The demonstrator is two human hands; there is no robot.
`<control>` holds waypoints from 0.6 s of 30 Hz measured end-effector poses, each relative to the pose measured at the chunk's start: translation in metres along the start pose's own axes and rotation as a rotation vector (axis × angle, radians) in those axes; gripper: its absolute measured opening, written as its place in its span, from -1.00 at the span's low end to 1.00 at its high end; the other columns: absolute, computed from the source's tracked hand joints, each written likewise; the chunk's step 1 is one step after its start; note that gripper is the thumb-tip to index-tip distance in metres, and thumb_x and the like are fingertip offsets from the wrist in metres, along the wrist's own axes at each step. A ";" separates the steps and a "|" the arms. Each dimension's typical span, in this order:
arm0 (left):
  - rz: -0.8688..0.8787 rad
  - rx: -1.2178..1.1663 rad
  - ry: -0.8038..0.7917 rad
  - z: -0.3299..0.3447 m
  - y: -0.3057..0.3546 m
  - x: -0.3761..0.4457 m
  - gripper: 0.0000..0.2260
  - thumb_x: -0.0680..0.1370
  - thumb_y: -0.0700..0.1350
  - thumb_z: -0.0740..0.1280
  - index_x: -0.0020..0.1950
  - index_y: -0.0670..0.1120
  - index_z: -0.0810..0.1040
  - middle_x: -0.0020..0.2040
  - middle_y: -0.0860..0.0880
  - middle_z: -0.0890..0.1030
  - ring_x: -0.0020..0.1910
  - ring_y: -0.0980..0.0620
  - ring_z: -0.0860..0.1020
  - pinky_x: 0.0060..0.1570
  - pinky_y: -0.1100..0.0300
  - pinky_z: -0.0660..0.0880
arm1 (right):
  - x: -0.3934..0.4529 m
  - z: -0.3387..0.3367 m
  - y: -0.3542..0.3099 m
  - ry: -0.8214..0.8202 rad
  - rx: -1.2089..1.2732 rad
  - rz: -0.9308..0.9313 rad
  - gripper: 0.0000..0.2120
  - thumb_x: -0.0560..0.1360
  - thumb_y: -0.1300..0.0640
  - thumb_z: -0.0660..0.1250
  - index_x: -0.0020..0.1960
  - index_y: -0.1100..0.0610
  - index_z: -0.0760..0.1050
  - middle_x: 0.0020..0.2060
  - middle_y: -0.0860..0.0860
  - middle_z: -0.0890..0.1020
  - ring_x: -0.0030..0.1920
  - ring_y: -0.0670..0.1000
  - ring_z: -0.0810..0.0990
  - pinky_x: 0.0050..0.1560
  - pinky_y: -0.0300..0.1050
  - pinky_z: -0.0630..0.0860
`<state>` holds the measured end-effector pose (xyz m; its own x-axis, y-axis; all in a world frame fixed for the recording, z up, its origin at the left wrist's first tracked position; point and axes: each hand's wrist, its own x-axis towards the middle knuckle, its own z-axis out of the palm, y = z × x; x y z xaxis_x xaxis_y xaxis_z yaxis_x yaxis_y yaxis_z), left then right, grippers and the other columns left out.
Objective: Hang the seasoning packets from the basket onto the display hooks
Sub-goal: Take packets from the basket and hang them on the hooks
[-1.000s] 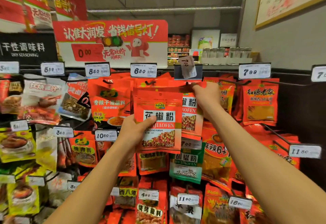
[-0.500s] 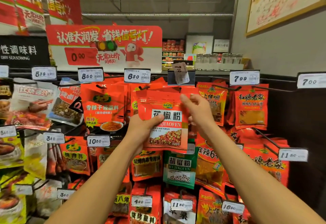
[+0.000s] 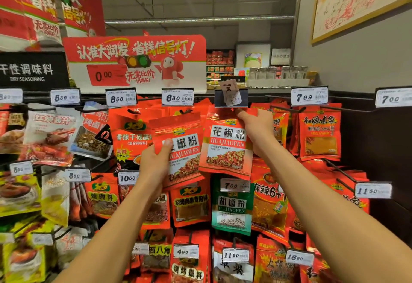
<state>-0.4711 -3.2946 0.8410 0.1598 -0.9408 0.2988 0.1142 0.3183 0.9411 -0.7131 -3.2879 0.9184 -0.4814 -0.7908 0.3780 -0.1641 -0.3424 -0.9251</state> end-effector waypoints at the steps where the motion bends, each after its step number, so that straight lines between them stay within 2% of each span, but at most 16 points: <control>1: 0.009 0.001 0.016 -0.005 0.000 0.000 -0.77 0.64 0.06 0.33 -0.06 -0.07 0.63 -0.23 0.03 0.75 -0.27 0.02 0.73 -0.39 0.18 0.61 | 0.002 0.001 -0.003 0.013 -0.028 -0.013 -0.80 0.49 0.05 0.47 -0.28 0.04 0.57 -0.31 0.07 0.73 -0.29 0.11 0.74 -0.10 0.32 0.67; 4: 0.042 -0.004 0.023 -0.017 0.002 -0.001 -0.81 0.64 0.02 0.34 -0.11 -0.03 0.64 -0.23 0.05 0.75 -0.27 0.05 0.73 -0.40 0.23 0.59 | 0.007 0.003 -0.007 0.057 -0.151 -0.069 -0.74 0.47 0.03 0.49 -0.36 0.04 0.57 -0.35 0.03 0.71 -0.27 0.12 0.73 -0.14 0.25 0.67; 8: 0.073 -0.014 0.016 -0.029 0.003 -0.004 -0.76 0.62 0.01 0.37 -0.23 0.04 0.67 -0.22 0.02 0.75 -0.25 0.01 0.73 -0.34 0.15 0.61 | 0.005 0.004 -0.006 0.070 -0.266 -0.123 -0.74 0.44 -0.02 0.51 -0.34 0.07 0.61 -0.41 -0.06 0.68 -0.31 0.02 0.70 -0.33 -0.06 0.60; 10: 0.085 0.008 -0.001 -0.029 0.003 -0.004 -0.74 0.62 -0.01 0.37 -0.26 0.07 0.69 -0.22 0.00 0.75 -0.23 -0.01 0.73 -0.25 0.06 0.63 | 0.004 0.006 -0.006 0.069 -0.284 -0.112 -0.73 0.42 -0.04 0.53 -0.34 0.09 0.62 -0.42 -0.06 0.68 -0.34 0.00 0.70 -0.37 -0.12 0.56; 13: 0.090 0.018 -0.032 -0.025 0.003 -0.007 -0.72 0.62 0.00 0.37 -0.29 0.07 0.69 -0.25 -0.01 0.74 -0.24 -0.03 0.72 -0.17 -0.01 0.63 | 0.000 0.007 -0.002 0.066 -0.197 -0.049 -0.76 0.39 -0.02 0.53 -0.37 0.07 0.61 -0.41 -0.02 0.70 -0.35 0.02 0.72 -0.22 0.09 0.69; 15: 0.094 0.036 -0.047 -0.024 0.002 -0.009 -0.71 0.62 0.00 0.37 -0.30 0.10 0.69 -0.28 0.02 0.73 -0.27 0.00 0.71 -0.20 -0.02 0.62 | -0.004 0.007 0.000 0.070 -0.161 -0.035 -0.72 0.36 -0.02 0.52 -0.45 0.04 0.56 -0.41 0.01 0.70 -0.34 0.07 0.73 -0.16 0.23 0.68; 18: 0.101 0.039 -0.050 -0.025 0.001 -0.009 -0.75 0.62 0.00 0.38 -0.24 -0.02 0.64 -0.24 -0.04 0.73 -0.24 -0.05 0.70 -0.09 -0.17 0.63 | -0.006 0.008 0.002 0.041 -0.094 -0.053 -0.77 0.34 -0.04 0.50 -0.45 -0.02 0.58 -0.36 0.06 0.71 -0.26 0.15 0.74 -0.10 0.31 0.65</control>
<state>-0.4483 -3.2828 0.8354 0.1190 -0.9091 0.3993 0.0619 0.4081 0.9108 -0.7037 -3.2871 0.9149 -0.5045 -0.7507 0.4264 -0.2693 -0.3324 -0.9039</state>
